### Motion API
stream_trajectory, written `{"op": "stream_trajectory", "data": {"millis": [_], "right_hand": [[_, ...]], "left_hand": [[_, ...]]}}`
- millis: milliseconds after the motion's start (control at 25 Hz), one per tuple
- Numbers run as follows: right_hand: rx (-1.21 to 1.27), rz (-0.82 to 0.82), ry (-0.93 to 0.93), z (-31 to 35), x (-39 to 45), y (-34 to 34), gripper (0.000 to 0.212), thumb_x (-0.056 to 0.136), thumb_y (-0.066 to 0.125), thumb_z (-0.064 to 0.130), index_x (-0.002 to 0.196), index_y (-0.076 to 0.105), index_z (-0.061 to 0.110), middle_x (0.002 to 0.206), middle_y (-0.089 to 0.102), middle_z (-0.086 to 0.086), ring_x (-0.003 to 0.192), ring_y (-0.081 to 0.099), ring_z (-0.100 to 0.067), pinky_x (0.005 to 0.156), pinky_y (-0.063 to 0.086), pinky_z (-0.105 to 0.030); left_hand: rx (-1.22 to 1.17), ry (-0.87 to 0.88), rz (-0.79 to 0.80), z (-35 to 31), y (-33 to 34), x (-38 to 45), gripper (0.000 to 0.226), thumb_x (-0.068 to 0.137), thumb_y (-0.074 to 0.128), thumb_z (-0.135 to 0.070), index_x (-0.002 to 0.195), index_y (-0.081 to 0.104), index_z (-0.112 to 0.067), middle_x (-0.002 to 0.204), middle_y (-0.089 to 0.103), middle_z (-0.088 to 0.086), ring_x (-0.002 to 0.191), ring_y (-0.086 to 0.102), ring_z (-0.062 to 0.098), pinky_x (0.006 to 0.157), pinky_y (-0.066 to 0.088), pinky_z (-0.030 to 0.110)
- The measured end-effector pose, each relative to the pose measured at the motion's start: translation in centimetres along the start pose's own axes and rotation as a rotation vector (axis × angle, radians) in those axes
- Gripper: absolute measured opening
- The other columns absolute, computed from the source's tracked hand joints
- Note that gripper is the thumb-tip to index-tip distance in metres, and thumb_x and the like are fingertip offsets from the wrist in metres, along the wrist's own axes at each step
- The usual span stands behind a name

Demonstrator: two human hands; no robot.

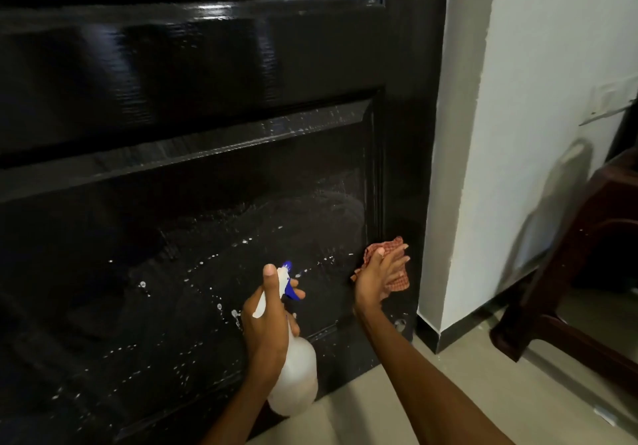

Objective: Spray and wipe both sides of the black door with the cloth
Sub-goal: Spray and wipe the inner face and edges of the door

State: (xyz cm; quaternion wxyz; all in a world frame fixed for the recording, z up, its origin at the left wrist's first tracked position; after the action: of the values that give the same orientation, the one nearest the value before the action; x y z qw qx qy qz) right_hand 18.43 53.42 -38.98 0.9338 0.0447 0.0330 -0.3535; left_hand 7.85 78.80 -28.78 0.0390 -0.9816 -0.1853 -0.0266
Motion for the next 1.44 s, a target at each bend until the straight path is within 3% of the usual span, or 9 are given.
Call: {"op": "stream_trajectory", "data": {"millis": [80, 200, 400, 560, 680, 800, 1000, 1200, 1440], "right_hand": [[-0.032, 0.02, -0.121, 2.8, -0.6, 0.5, 0.059, 0.111, 0.021, 0.048, 0.161, -0.008, 0.037, 0.17, -0.018, 0.005, 0.156, -0.018, -0.027, 0.122, -0.007, -0.064], [-0.098, 0.1, -0.31, 4.8, -2.2, 1.7, 0.064, 0.104, 0.02, 0.057, 0.16, -0.007, 0.041, 0.166, -0.024, 0.013, 0.152, -0.026, -0.018, 0.119, -0.018, -0.057], [-0.116, 0.232, -0.526, 6.5, -7.6, 4.6, 0.062, 0.097, 0.016, 0.072, 0.15, -0.013, 0.058, 0.159, -0.033, 0.027, 0.145, -0.038, -0.001, 0.11, -0.03, -0.026], [-0.243, 0.31, -0.654, 5.6, -11.0, 6.6, 0.062, 0.099, 0.015, 0.072, 0.152, -0.015, 0.06, 0.164, -0.029, 0.021, 0.148, -0.037, -0.011, 0.114, -0.024, -0.038], [-0.45, 0.432, -0.798, 4.2, -14.2, 9.1, 0.065, 0.1, 0.016, 0.07, 0.152, -0.021, 0.057, 0.164, -0.032, 0.015, 0.148, -0.038, -0.019, 0.113, -0.026, -0.039], [-0.687, 0.503, -1.008, 2.8, -16.5, 11.4, 0.07, 0.106, 0.024, 0.057, 0.154, -0.025, 0.046, 0.165, -0.031, 0.012, 0.151, -0.033, -0.024, 0.116, -0.021, -0.05], [-0.698, 0.516, -1.36, 4.6, -17.7, 11.4, 0.072, 0.105, 0.042, 0.039, 0.162, 0.0, 0.034, 0.171, -0.011, 0.008, 0.158, -0.01, -0.024, 0.121, 0.005, -0.057], [-0.816, 0.391, -1.692, 5.5, -18.8, 11.1, 0.067, 0.105, 0.046, 0.042, 0.163, 0.014, 0.027, 0.172, 0.004, -0.006, 0.157, 0.007, -0.034, 0.124, 0.012, -0.058], [-0.979, 0.313, -1.653, 4.5, -18.6, 11.9, 0.07, 0.102, 0.034, 0.063, 0.163, 0.013, 0.035, 0.172, -0.001, -0.008, 0.157, -0.002, -0.035, 0.113, 0.007, -0.08]], "left_hand": [[0.006, 0.035, 0.012, -1.2, -0.9, 0.8, 0.076, 0.082, 0.027, -0.073, 0.082, 0.069, -0.01, 0.072, 0.071, 0.011, 0.058, 0.062, 0.027, 0.053, 0.051, 0.031], [-0.008, 0.044, 0.009, -1.9, -2.4, 1.4, 0.079, 0.08, 0.027, -0.075, 0.078, 0.066, -0.006, 0.066, 0.066, 0.012, 0.052, 0.058, 0.024, 0.049, 0.048, 0.032], [-0.037, 0.048, -0.011, -0.9, -5.5, 1.8, 0.081, 0.084, 0.026, -0.073, 0.082, 0.07, -0.006, 0.071, 0.073, 0.007, 0.055, 0.061, 0.023, 0.063, 0.052, 0.041], [-0.072, 0.084, -0.047, -1.3, -8.0, 1.7, 0.078, 0.086, 0.026, -0.07, 0.074, 0.065, -0.003, 0.061, 0.066, 0.01, 0.046, 0.053, 0.024, 0.047, 0.046, 0.031], [-0.073, 0.079, -0.114, -1.1, -10.6, 2.0, 0.078, 0.088, 0.025, -0.069, 0.082, 0.07, -0.006, 0.07, 0.073, 0.009, 0.044, 0.055, 0.02, 0.044, 0.046, 0.029], [-0.066, 0.059, -0.104, -0.6, -12.7, 2.0, 0.081, 0.086, 0.025, -0.071, 0.078, 0.065, 0.0, 0.06, 0.065, 0.01, 0.042, 0.052, 0.019, 0.044, 0.044, 0.029], [-0.066, 0.063, -0.17, -0.1, -16.3, 2.0, 0.081, 0.086, 0.023, -0.071, 0.085, 0.069, -0.003, 0.074, 0.073, 0.009, 0.044, 0.051, 0.021, 0.046, 0.045, 0.029], [-0.071, 0.081, -0.181, 0.1, -18.6, 1.2, 0.082, 0.086, 0.026, -0.07, 0.078, 0.064, 0.002, 0.066, 0.067, 0.015, 0.043, 0.05, 0.024, 0.048, 0.045, 0.033], [-0.099, -0.011, -0.228, 1.6, -20.7, 0.5, 0.08, 0.087, 0.027, -0.068, 0.083, 0.068, 0.001, 0.074, 0.072, 0.015, 0.044, 0.051, 0.023, 0.044, 0.043, 0.029]]}}
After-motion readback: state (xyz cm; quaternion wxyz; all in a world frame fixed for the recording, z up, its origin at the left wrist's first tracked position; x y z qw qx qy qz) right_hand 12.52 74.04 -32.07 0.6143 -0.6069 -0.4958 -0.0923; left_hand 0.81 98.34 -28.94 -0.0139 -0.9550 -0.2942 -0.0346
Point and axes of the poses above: each hand's wrist, its own x-axis towards the middle knuckle, its own y-axis out of the palm, z = x × y, the point moved 10 cm from there along x, towards the middle knuckle
